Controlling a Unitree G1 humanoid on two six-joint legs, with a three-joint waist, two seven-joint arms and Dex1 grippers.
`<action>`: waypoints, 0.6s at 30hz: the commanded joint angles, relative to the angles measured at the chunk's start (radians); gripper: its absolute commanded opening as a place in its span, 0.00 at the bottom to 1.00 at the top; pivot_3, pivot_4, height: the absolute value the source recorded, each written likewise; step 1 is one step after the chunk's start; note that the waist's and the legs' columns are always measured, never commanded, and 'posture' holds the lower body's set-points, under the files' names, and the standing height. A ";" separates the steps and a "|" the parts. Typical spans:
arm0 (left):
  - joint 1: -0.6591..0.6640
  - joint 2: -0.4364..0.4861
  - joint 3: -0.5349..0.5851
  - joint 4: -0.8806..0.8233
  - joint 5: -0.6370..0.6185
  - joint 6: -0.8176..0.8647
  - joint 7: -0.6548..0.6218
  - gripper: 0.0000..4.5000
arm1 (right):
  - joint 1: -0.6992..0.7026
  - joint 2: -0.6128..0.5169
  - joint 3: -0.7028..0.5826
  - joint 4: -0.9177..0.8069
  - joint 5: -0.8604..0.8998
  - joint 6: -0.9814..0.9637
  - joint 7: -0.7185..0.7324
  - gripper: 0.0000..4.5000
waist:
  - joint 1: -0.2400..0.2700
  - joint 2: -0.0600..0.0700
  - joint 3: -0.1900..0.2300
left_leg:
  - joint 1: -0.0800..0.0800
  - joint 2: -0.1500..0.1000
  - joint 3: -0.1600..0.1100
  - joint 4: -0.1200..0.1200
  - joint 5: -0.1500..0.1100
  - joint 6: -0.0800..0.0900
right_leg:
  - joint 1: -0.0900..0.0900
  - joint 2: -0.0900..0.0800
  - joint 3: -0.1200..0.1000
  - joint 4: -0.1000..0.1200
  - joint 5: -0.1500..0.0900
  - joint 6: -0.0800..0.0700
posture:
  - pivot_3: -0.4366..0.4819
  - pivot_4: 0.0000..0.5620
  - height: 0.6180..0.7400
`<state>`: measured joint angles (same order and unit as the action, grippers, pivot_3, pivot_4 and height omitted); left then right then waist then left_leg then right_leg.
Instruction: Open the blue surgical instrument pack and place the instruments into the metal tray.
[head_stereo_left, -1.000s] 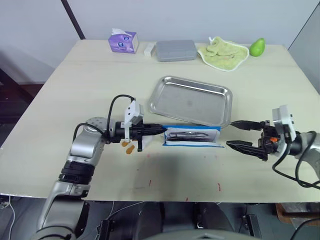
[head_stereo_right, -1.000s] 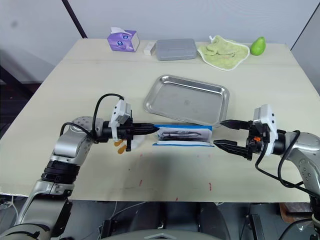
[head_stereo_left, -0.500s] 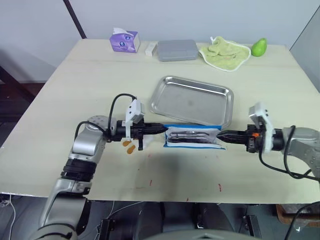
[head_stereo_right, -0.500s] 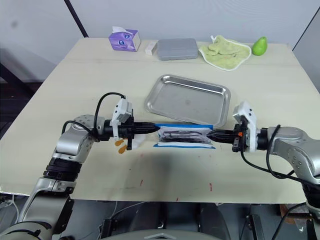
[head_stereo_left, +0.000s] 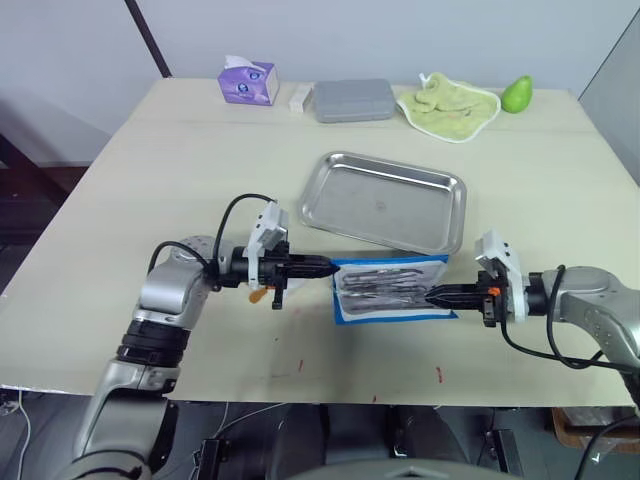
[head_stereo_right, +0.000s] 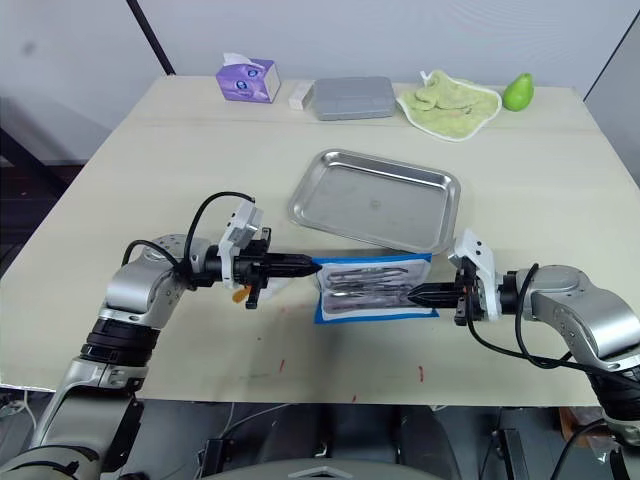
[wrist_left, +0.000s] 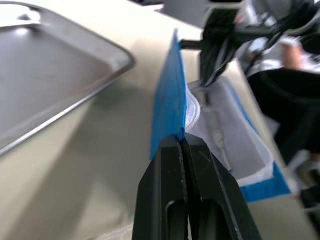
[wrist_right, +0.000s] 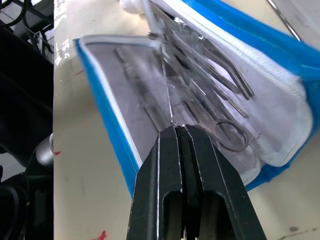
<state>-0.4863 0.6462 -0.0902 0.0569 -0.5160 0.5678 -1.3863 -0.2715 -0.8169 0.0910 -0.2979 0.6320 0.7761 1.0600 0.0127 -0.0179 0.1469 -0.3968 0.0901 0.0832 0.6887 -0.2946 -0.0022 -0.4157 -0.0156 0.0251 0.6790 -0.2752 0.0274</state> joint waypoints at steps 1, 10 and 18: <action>0.003 0.027 0.017 -0.053 -0.053 0.047 -0.034 0.00 | 0.006 -0.014 -0.034 -0.038 0.009 -0.013 0.011 0.01 | 0.000 0.000 0.000 | 0.000 0.000 0.000 0.000 0.000 0.000 | 0.000 0.000 0.000 0.000 0.000 0.000 | 0.48 0.27 1.00; 0.039 0.138 -0.002 -0.113 -0.126 0.186 -0.132 0.00 | 0.076 -0.048 -0.049 -0.121 0.033 0.002 0.024 0.01 | 0.000 0.000 0.000 | 0.000 0.000 0.000 0.000 0.000 0.000 | 0.000 0.000 0.000 0.000 0.000 0.000 | 0.48 0.27 1.00; 0.044 0.155 0.012 -0.093 -0.143 0.238 -0.121 0.00 | 0.104 -0.015 0.005 -0.156 -0.017 -0.044 -0.004 0.01 | 0.001 0.000 0.000 | 0.000 0.000 0.000 0.000 0.000 0.000 | 0.000 0.000 0.000 0.000 0.000 0.000 | 0.48 0.27 1.00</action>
<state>-0.4424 0.7890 -0.0947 -0.0265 -0.6341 0.8019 -1.4996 -0.1722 -0.8431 0.0852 -0.4213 0.6275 0.7631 1.0618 0.0132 -0.0181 0.1470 -0.3970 0.0900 0.0829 0.6887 -0.2948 -0.0018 -0.4158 -0.0155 0.0250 0.6788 -0.2754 0.0274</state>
